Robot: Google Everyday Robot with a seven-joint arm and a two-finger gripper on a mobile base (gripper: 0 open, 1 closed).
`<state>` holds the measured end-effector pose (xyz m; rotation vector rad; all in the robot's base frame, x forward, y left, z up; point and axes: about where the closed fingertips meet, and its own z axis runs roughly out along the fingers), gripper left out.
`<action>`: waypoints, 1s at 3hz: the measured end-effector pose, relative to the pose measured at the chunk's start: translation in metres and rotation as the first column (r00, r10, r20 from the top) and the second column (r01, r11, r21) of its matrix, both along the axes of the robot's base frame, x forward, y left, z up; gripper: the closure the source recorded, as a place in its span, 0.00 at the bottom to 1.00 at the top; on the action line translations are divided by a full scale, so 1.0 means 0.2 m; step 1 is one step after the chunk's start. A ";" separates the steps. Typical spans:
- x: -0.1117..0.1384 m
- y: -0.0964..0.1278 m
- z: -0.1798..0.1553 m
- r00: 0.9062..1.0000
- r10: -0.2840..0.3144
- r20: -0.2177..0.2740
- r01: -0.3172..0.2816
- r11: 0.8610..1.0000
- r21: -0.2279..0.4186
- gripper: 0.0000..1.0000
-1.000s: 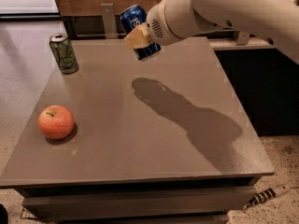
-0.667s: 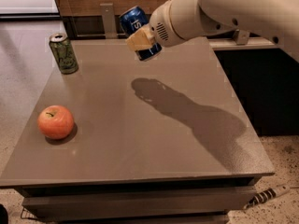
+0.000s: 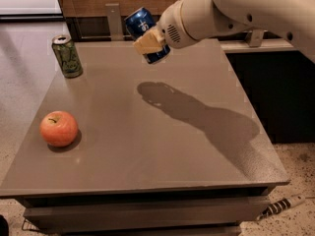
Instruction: Place pepsi can upright
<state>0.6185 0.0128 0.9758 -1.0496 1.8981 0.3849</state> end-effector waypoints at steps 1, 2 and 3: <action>0.05 0.05 -0.01 0.997 0.046 0.067 -0.050 0.997 0.058 1.00; 0.14 0.13 -0.05 0.985 0.105 0.136 -0.124 0.983 0.134 1.00; 0.19 0.17 -0.09 0.975 0.138 0.176 -0.169 0.969 0.179 1.00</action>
Offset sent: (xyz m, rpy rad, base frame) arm 0.0495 0.0375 -0.0211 0.2320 -0.2047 0.1913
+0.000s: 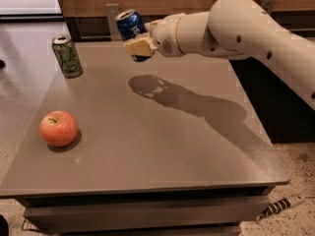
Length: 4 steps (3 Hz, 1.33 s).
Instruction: Place pepsi can upright
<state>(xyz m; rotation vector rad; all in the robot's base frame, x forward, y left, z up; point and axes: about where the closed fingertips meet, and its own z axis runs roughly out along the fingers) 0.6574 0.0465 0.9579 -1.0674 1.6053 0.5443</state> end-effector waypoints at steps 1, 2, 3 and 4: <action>0.02 0.01 -0.06 1.000 0.018 0.002 -0.018 0.999 0.045 1.00; 0.01 0.00 -0.13 1.000 0.020 -0.011 -0.019 0.995 0.095 1.00; 0.02 0.03 -0.25 0.999 0.035 -0.036 -0.028 0.986 0.167 1.00; 0.03 0.06 -0.33 0.997 0.052 -0.054 -0.040 0.977 0.211 1.00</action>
Offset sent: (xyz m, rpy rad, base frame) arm -0.0004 -0.0083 -0.0485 0.1700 0.0330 0.0089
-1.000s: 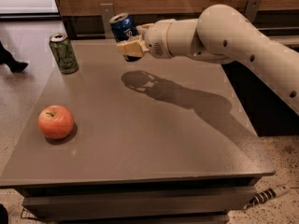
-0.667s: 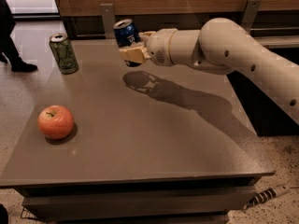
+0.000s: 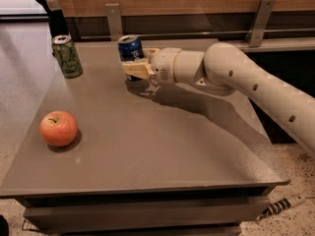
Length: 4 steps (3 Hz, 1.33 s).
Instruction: Place pepsi can upright
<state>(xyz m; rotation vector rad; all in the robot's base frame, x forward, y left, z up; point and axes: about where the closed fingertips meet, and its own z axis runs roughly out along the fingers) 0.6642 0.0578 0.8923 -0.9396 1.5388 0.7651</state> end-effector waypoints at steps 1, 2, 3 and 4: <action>0.01 0.03 -0.06 1.000 0.014 -0.011 -0.014 1.000 0.027 1.00; -0.01 0.03 -0.13 1.000 0.009 -0.023 -0.008 0.999 0.053 1.00; -0.06 -0.01 -0.22 0.999 -0.011 -0.045 0.014 0.998 0.064 1.00; -0.06 -0.01 -0.21 0.999 -0.012 -0.046 0.015 0.998 0.065 0.85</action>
Offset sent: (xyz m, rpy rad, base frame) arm -0.0041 -0.0004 -0.0390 0.0707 0.0334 -0.0035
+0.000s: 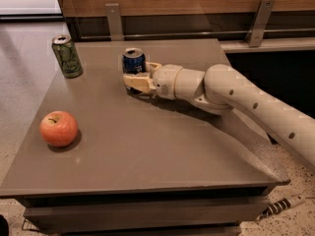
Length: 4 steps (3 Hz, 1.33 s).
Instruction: Place pepsi can upright
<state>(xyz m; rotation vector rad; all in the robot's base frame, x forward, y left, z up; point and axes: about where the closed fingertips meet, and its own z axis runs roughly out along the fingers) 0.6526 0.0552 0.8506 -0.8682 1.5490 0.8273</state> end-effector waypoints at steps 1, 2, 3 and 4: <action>0.00 0.00 0.00 1.000 0.000 0.000 0.000 1.000 0.000 0.62; 0.00 0.00 0.00 1.000 0.000 0.000 0.000 1.000 0.000 0.39; 0.00 0.00 0.00 1.000 0.000 0.000 0.000 1.000 0.000 0.15; 0.00 0.01 0.01 1.000 0.004 0.000 -0.004 1.000 0.000 0.00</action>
Offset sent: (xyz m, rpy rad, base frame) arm 0.0000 0.0001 0.0006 0.0000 0.0000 0.0001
